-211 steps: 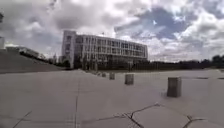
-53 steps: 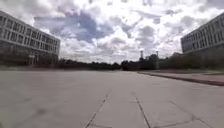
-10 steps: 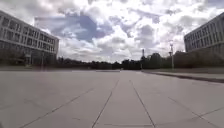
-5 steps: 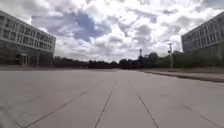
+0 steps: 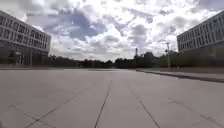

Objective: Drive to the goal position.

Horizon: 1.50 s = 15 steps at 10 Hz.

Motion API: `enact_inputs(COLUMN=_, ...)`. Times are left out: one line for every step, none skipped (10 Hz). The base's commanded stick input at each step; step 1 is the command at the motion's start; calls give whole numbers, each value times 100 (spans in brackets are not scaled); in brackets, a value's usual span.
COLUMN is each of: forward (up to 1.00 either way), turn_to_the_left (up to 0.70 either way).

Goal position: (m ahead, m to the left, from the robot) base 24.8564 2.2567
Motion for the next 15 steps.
enact_inputs(forward=100, turn_to_the_left=-25)
enact_inputs(forward=100, turn_to_the_left=-25)
enact_inputs(forward=100, turn_to_the_left=-26)
enact_inputs(forward=100, turn_to_the_left=-26)
enact_inputs(forward=100, turn_to_the_left=-26)
enact_inputs(forward=100, turn_to_the_left=-27)
enact_inputs(forward=100, turn_to_the_left=-27)
enact_inputs(forward=100, turn_to_the_left=-27)
enact_inputs(forward=100, turn_to_the_left=-27)
enact_inputs(forward=100, turn_to_the_left=-27)
enact_inputs(forward=100, turn_to_the_left=-27)
enact_inputs(forward=100, turn_to_the_left=-27)
enact_inputs(forward=100, turn_to_the_left=-24)
enact_inputs(forward=100, turn_to_the_left=0)
enact_inputs(forward=100, turn_to_the_left=0)
